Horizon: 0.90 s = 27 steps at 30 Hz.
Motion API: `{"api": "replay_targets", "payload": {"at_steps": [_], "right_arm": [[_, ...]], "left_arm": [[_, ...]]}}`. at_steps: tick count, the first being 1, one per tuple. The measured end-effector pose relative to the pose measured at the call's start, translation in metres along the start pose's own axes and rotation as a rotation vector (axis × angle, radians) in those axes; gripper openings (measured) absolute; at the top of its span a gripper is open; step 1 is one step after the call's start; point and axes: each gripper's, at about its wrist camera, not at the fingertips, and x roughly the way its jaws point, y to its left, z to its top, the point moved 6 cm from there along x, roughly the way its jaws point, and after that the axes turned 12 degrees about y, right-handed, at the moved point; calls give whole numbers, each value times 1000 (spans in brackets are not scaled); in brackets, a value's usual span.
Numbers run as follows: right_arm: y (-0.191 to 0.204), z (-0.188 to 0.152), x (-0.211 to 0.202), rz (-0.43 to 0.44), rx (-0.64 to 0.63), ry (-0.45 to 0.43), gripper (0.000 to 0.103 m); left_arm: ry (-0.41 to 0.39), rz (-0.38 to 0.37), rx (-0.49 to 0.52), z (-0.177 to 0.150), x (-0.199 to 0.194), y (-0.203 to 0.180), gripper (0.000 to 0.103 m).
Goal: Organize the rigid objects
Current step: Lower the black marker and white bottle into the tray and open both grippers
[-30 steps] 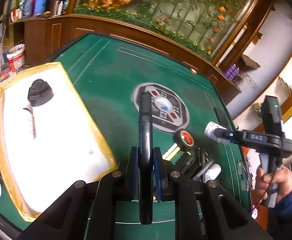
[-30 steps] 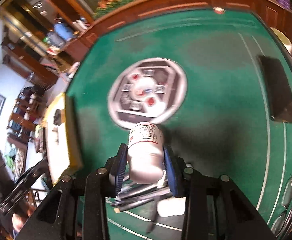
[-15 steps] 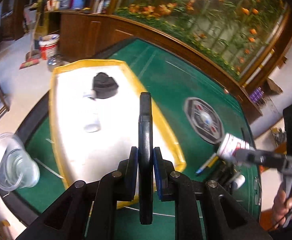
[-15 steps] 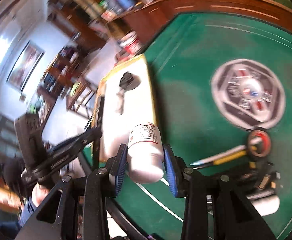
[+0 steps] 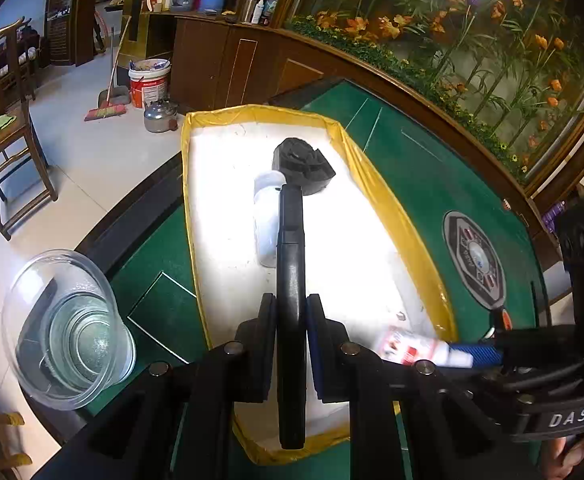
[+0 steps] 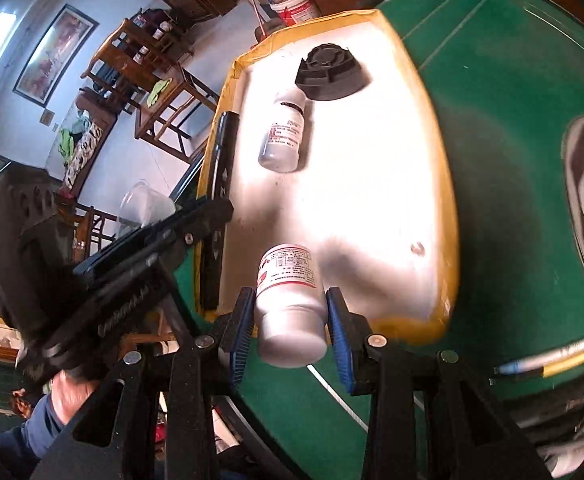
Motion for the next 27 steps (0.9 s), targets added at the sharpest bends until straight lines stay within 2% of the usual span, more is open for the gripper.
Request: {"api": "replay_targets", "payload": {"at_steps": [5, 10, 12, 16, 20, 27], "right_arm": [[-9, 23, 14, 21, 53, 24, 35], [-19, 43, 14, -13, 59, -21, 35], [-20, 42, 16, -14, 50, -34, 35], [-13, 34, 27, -70, 2, -31, 35], [-13, 24, 33, -61, 6, -16, 35], [-15, 13, 12, -18, 17, -49, 37]], "left_arm": [[19, 3, 2, 3, 9, 3, 15], [15, 18, -18, 5, 12, 9, 15], [19, 18, -18, 6, 14, 10, 15], [22, 16, -19, 8, 15, 11, 15], [28, 17, -23, 8, 16, 13, 15], [45, 8, -38, 5, 14, 13, 17]]}}
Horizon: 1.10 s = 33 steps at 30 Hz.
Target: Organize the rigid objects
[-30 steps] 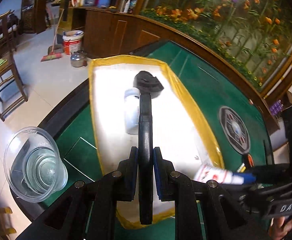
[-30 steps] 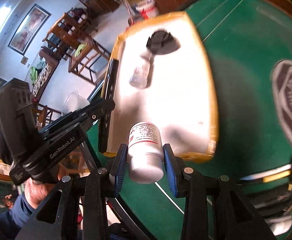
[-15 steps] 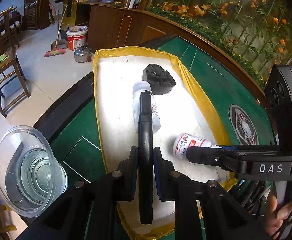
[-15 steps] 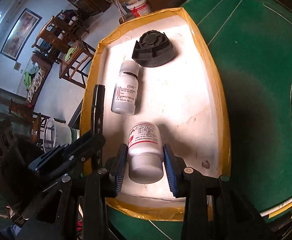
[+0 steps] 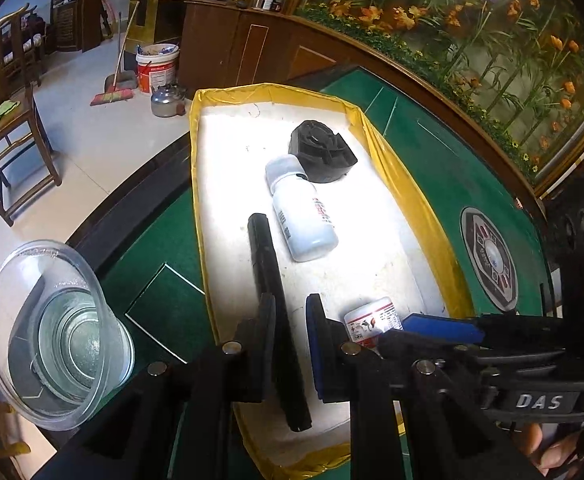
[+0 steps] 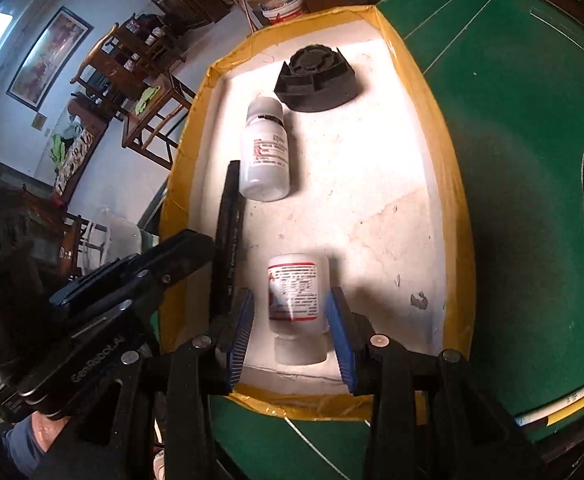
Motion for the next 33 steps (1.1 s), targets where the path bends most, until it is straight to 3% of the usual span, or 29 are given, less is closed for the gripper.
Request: {"api": "replay_targets", "payload": {"at_steps": [3, 7, 14, 18, 23, 30, 33], "right_arm": [[1, -7, -14, 18, -1, -24, 40], [-2, -17, -29, 43, 8, -50, 41], [-25, -63, -75, 95, 10, -114, 41], [-48, -111, -91, 141, -20, -89, 41], [-77, -187, -95, 184, -35, 18, 41], [-97, -265, -89, -23, -144, 116, 41], [-89, -274, -79, -46, -207, 135, 41]], "left_arm": [[-6, 6, 3, -2, -4, -2, 24], [-29, 10, 19, -5, -14, -9, 27], [-83, 23, 76, -17, -35, -34, 40], [-100, 23, 120, -24, -41, -54, 40], [-106, -18, 207, -38, -41, -91, 40], [-5, -154, 519, -90, -34, -163, 43], [19, -167, 534, -101, -31, -171, 48]]}}
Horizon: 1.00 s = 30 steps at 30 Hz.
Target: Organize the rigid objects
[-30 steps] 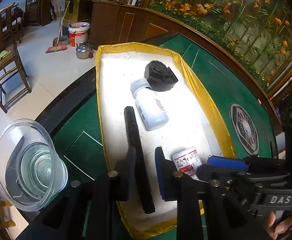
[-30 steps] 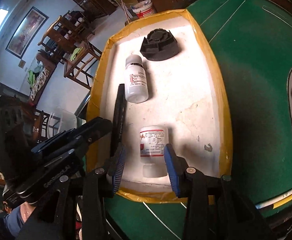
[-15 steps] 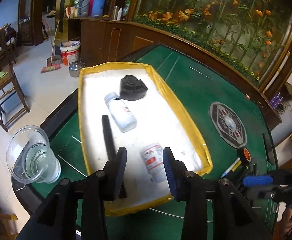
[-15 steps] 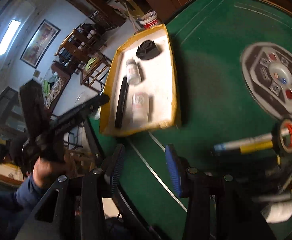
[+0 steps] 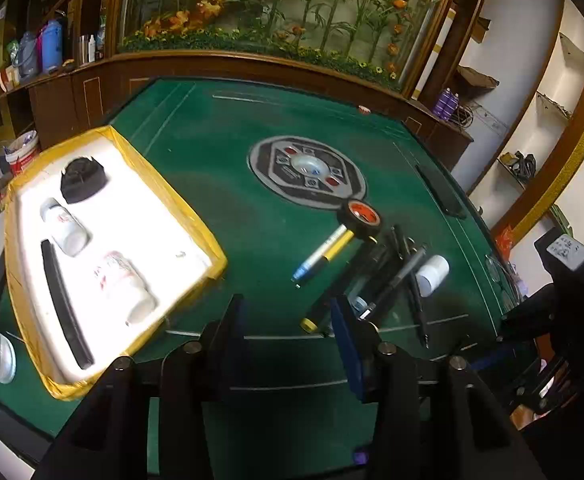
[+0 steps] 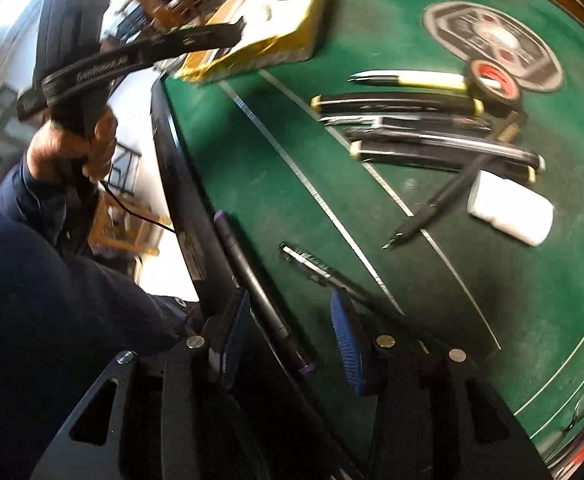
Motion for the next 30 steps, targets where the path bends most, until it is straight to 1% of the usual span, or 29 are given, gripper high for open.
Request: {"api": "replay_targets", "payload": {"at_steps": [2, 5, 9, 10, 14, 17, 19, 20, 21, 23, 25, 27, 30], "right_arm": [[14, 2, 11, -18, -70, 26, 41], [30, 4, 29, -62, -159, 75, 41], [28, 6, 45, -167, -225, 115, 41], [28, 8, 44, -166, -235, 110, 41], [8, 19, 39, -274, -250, 97, 40], [-24, 35, 22, -368, -167, 32, 38], [-39, 41, 7, -356, -106, -17, 38], [-44, 42, -4, -326, -75, -51, 38], [-47, 42, -13, -303, -52, -81, 38], [-57, 37, -34, -287, 5, -143, 39], [-67, 30, -43, -259, 76, -178, 39], [-72, 22, -47, -236, 133, -207, 38], [-75, 7, -54, -195, 186, -234, 39]], "left_arm": [[19, -2, -13, -3, 5, -2, 48], [25, 5, -31, -9, 3, -2, 48], [14, 21, -46, -18, -5, 0, 48], [14, 22, -51, -22, -6, 0, 48], [15, 25, -60, -25, -5, 1, 48], [23, 16, -45, -25, -4, -4, 48], [31, 4, -23, -24, -2, -10, 48], [42, -12, -2, -24, 0, -15, 50], [50, -22, 14, -24, 3, -20, 56], [82, -63, 75, -25, 11, -38, 64], [122, -90, 160, -28, 21, -58, 65], [155, -94, 251, -33, 32, -78, 65], [197, -65, 382, -37, 50, -99, 65]]}}
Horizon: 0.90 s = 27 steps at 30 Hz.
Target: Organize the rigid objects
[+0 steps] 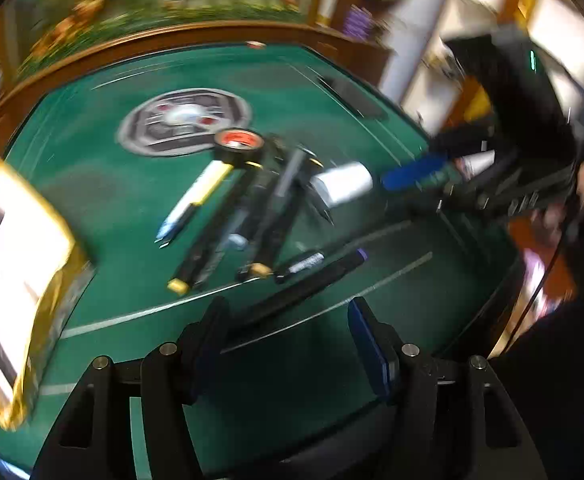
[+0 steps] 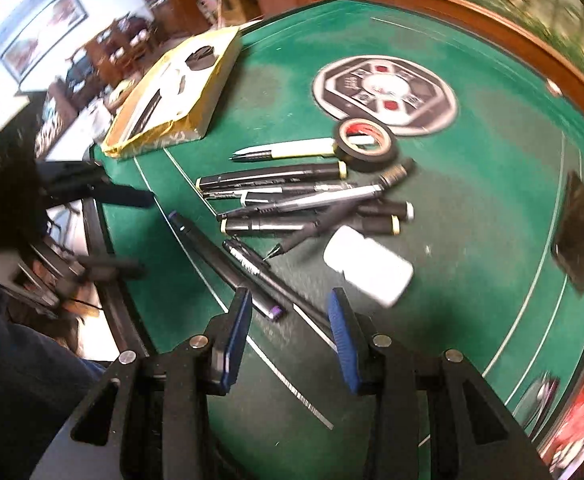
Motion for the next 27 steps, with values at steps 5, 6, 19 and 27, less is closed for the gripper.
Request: {"api": "replay_targets", "payload": {"at_steps": [5, 6, 19, 27], "right_arm": [[-7, -22, -4, 30, 73, -11, 39], [-9, -24, -4, 31, 81, -12, 39], [-9, -31, 14, 40, 45, 46, 40], [-3, -8, 39, -20, -103, 99, 40]], "left_arm": [[73, 99, 128, 12, 28, -7, 65], [95, 105, 155, 13, 33, -9, 65], [197, 24, 97, -11, 48, -37, 15], [178, 23, -101, -13, 42, -14, 17]]}}
